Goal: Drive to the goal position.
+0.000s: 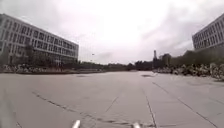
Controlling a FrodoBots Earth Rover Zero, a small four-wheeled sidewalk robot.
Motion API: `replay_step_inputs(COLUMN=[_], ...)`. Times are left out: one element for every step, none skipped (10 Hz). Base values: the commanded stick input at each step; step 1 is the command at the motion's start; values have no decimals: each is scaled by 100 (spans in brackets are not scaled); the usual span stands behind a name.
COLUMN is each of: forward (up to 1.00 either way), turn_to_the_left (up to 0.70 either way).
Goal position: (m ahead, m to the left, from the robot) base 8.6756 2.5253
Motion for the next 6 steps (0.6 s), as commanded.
replay_step_inputs(forward=[70, 70, 70, 70, 70, 70], turn_to_the_left=[0, 0, 0, 0, 0, 0])
